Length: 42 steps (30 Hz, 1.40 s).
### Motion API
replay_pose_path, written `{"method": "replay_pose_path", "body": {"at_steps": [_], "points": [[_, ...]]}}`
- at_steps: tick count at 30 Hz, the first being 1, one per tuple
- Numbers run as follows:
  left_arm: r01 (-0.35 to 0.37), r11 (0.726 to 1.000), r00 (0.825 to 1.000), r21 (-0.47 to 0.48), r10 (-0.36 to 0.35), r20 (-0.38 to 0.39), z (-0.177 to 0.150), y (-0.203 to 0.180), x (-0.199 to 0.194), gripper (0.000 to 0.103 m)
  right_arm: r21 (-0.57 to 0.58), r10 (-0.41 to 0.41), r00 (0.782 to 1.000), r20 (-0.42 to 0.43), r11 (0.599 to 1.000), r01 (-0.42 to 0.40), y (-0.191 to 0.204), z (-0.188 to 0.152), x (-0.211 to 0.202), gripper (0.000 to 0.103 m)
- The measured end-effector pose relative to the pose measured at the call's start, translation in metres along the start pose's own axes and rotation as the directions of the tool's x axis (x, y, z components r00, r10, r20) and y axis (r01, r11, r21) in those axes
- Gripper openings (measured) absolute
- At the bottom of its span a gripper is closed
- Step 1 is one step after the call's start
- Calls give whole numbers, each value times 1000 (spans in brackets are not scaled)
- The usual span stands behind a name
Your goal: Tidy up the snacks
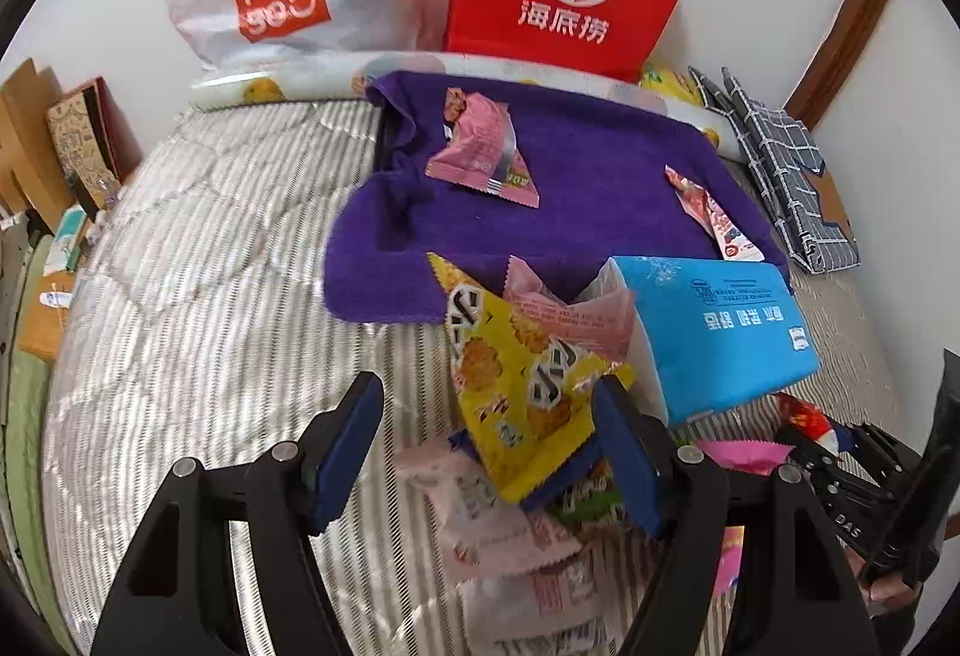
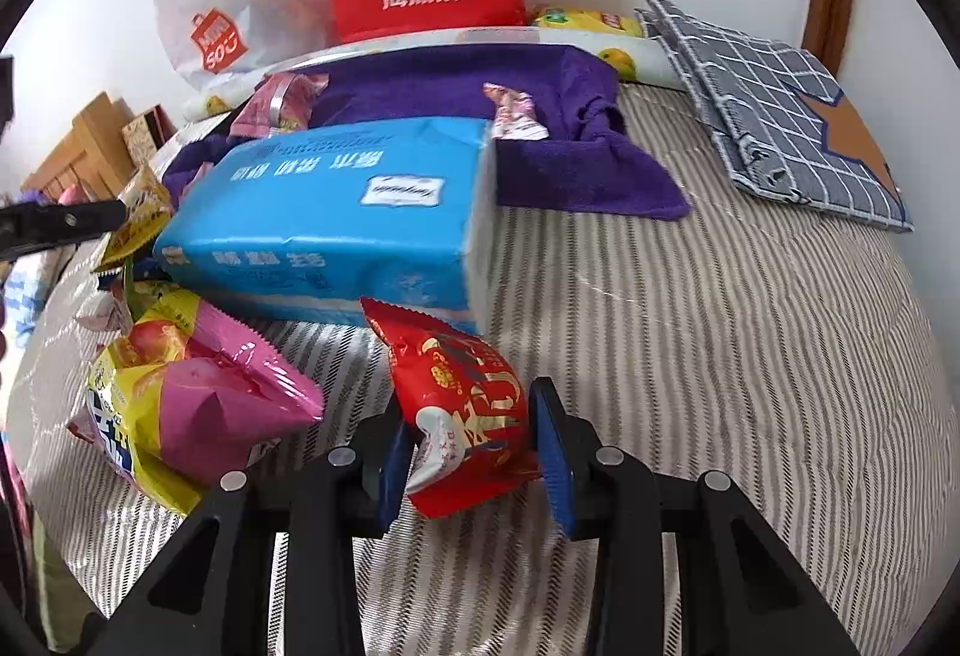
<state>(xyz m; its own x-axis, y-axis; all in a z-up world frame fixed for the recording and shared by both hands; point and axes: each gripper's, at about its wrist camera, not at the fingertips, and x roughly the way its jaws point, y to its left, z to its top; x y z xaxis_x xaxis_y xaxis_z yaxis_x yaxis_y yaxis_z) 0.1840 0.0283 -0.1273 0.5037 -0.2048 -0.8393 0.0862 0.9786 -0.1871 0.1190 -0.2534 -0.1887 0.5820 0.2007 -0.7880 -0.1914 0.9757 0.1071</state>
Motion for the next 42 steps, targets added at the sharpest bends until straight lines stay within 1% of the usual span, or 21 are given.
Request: {"method": "replay_pose_path", "body": {"at_steps": [3,6,8,9,11,12,14,16,20,27,33,36,42], "points": [[27,999,1000,-23,-27,-12,4,1,10,71,25,1,1000,8,1000,-1,-8,0,-5,36],[65,998,997,-27,-66,-36,7,-2,19,69,51,-13,1000,14,999,13,-13,0,-11,36],[68,997,997,-25,-69,-43,7,-3,23,63,59,-19,1000,20,998,17,-16,0,-13,36],[67,997,997,-24,-68,-47,7,-4,25,58,63,-21,1000,19,998,20,-17,0,-14,36],[70,997,997,-20,-71,-33,6,-5,23,52,68,-25,1000,16,997,24,-18,0,-14,36],[70,997,997,-15,-70,-24,6,-4,21,44,68,-28,999,18,997,26,-18,0,-15,36],[74,997,997,-15,-75,-18,6,-3,17,42,70,-32,999,21,997,30,-18,0,-17,36],[83,996,996,-15,-83,-13,5,-1,12,41,70,-36,999,28,997,34,-17,0,-20,36],[78,997,997,-14,-77,9,3,1,-2,40,79,-39,998,46,996,35,-16,2,-28,36],[74,997,996,-19,-73,60,-3,3,-38,40,99,-46,996,81,994,38,-10,7,-47,36],[81,997,991,1,-81,104,-11,-7,-68,40,112,-53,992,114,993,40,-1,17,-65,36],[94,996,989,10,-95,113,-14,-14,-78,40,118,-69,990,125,992,54,2,21,-75,36],[104,994,985,37,-109,131,-20,-33,-96,40,133,-76,984,160,990,55,7,29,-98,36]]}}
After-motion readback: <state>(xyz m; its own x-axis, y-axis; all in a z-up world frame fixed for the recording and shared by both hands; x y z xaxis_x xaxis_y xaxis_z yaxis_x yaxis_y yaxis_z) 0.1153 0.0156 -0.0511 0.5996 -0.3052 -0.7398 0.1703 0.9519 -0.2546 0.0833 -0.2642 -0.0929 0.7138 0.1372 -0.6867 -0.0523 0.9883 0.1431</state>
